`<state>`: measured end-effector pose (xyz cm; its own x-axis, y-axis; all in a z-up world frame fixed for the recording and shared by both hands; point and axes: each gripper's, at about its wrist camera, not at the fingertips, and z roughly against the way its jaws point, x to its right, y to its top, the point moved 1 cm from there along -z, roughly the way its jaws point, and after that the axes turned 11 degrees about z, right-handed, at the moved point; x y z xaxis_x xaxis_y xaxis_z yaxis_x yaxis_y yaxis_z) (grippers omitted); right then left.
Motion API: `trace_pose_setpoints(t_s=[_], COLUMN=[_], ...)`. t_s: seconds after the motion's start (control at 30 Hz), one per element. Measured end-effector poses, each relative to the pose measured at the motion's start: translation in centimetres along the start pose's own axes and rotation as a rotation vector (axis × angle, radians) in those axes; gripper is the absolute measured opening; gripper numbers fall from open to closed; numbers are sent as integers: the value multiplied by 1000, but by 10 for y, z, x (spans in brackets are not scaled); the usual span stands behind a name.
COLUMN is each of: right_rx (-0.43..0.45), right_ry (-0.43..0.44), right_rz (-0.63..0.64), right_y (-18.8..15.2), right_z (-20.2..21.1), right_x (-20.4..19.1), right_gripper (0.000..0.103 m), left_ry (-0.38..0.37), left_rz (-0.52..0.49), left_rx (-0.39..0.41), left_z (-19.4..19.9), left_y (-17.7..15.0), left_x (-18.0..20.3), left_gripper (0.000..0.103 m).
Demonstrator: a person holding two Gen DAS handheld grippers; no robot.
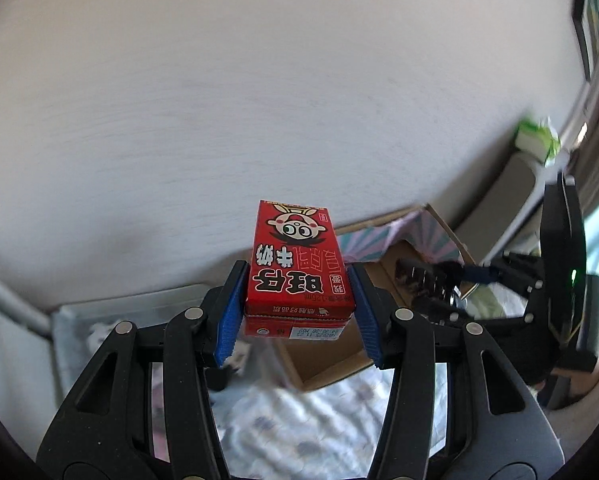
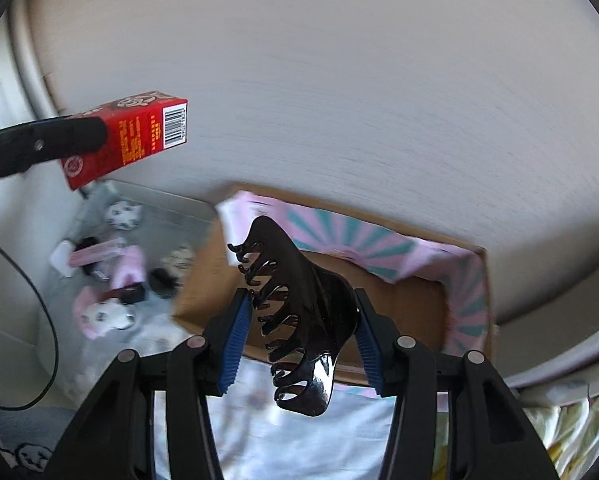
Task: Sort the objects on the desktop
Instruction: 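Lift and carry the red carton and black claw clip over the cardboard box, then open both tools to drop the carton and claw clip into the box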
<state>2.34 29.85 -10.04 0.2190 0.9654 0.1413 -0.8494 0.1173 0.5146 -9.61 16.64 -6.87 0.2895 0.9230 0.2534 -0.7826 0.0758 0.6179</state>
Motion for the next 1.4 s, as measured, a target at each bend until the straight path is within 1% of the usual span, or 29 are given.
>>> trace_pose_setpoints(t_s=[0.07, 0.17, 0.33, 0.53, 0.73, 0.87, 1.03, 1.17, 1.23, 1.27, 1.3, 1.33, 1.37, 1.4], right_rx=[-26, -67, -110, -159, -221, -237, -244, -266, -272, -267, -264, -265, -262, -247], right_ry=[-13, -25, 5, 23, 38, 53, 60, 71, 78, 70, 63, 66, 82, 95], right_rz=[-22, -40, -95, -123, -138, -149, -148, -133, -122, -121, -123, -130, -146, -163], right_y=[-3, -10, -18, -24, -33, -38, -41, -43, -44, -44, -44, -44, -45, -46], right_z=[-7, -18, -43, -69, -94, -101, -105, -112, -114, -113, -112, -111, -109, -104], right_x=[17, 38, 64, 82, 90, 93, 96, 95, 93, 93, 93, 94, 96, 99], right_gripper=[46, 46, 46, 46, 46, 46, 46, 46, 46, 47, 49, 55, 79, 93], left_ry=[5, 0, 14, 23, 34, 55, 60, 67, 48, 38, 24, -5, -26, -45], left_rz=[-20, -31, -58, -71, -67, -91, -79, -63, -43, -34, -27, -24, -20, -19], left_rx=[-41, -93, -151, -199, -256, -271, -283, -306, -325, -337, -342, -328, -304, -292], left_z=[-23, -50, -89, -115, -141, -155, -159, -162, -162, -162, -161, -155, -148, -143], left_y=[0, -4, -12, -21, -32, -38, -37, -39, -39, -38, -37, -35, -33, -31], left_x=[13, 24, 36, 49, 47, 50, 47, 44, 41, 41, 41, 41, 41, 42], left_gripper=[47, 47, 47, 47, 47, 47, 47, 47, 51, 64, 88, 100, 103, 103])
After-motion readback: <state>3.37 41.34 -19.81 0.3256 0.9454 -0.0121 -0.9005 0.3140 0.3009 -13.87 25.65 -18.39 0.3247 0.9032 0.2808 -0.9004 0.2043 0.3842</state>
